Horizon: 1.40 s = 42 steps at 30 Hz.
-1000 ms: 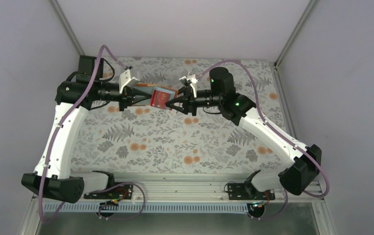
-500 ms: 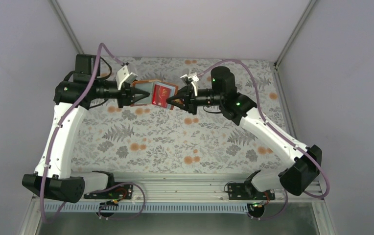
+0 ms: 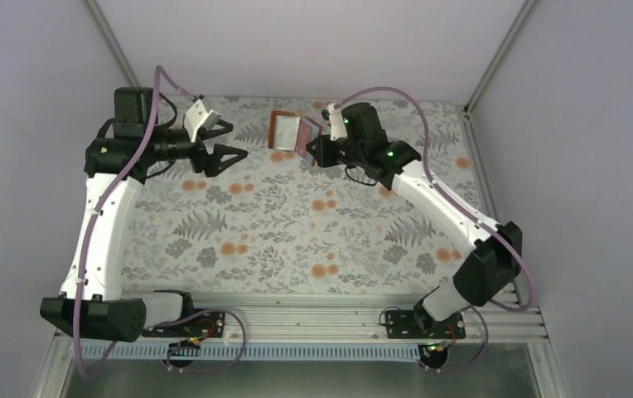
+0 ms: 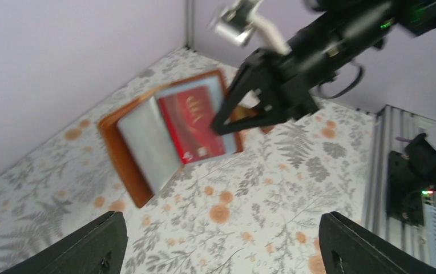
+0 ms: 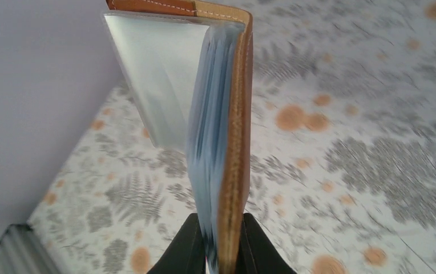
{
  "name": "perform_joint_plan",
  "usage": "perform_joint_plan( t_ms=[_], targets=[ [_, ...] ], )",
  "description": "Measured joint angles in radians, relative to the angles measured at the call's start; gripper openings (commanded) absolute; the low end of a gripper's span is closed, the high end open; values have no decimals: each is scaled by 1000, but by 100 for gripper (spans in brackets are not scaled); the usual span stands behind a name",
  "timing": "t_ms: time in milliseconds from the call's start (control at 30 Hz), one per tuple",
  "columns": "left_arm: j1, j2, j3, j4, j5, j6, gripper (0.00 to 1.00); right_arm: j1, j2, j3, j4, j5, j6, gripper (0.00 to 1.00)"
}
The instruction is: Take the credit cards out of the card holder
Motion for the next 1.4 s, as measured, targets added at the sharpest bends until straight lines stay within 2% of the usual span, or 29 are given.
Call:
perform_joint_plan(
  t_ms=[100, 167, 467, 600, 767, 933, 1033, 1133, 1267, 1400],
  targets=[
    [0, 1, -5, -6, 80, 19, 86, 6, 43, 2, -47, 63, 24, 4],
    [-8, 1, -21, -13, 128, 35, 83, 17, 70, 2, -55, 55, 21, 4],
    [-119, 37, -159, -3, 162, 5, 57, 87, 80, -1, 50, -193, -51, 4],
    [-119, 60, -163, 21, 134, -37, 49, 91, 59, -24, 100, -291, -92, 4],
    [-81, 62, -163, 50, 125, -69, 43, 91, -4, -64, 128, -389, -152, 4],
    [-76, 39, -167, 50, 146, -73, 24, 87, -50, -77, 145, -442, -201, 4],
    [-76, 11, -182, 53, 164, -66, 20, 87, -58, -77, 163, -486, -213, 4],
    [-71, -13, -189, 42, 197, -47, 12, 89, -60, -78, 176, -526, -224, 4],
    [-64, -24, -189, 28, 216, -27, 11, 89, -60, -78, 185, -562, -234, 4],
    [-64, -24, -189, 21, 223, -14, 3, 89, -60, -78, 184, -575, -240, 4]
  ],
)
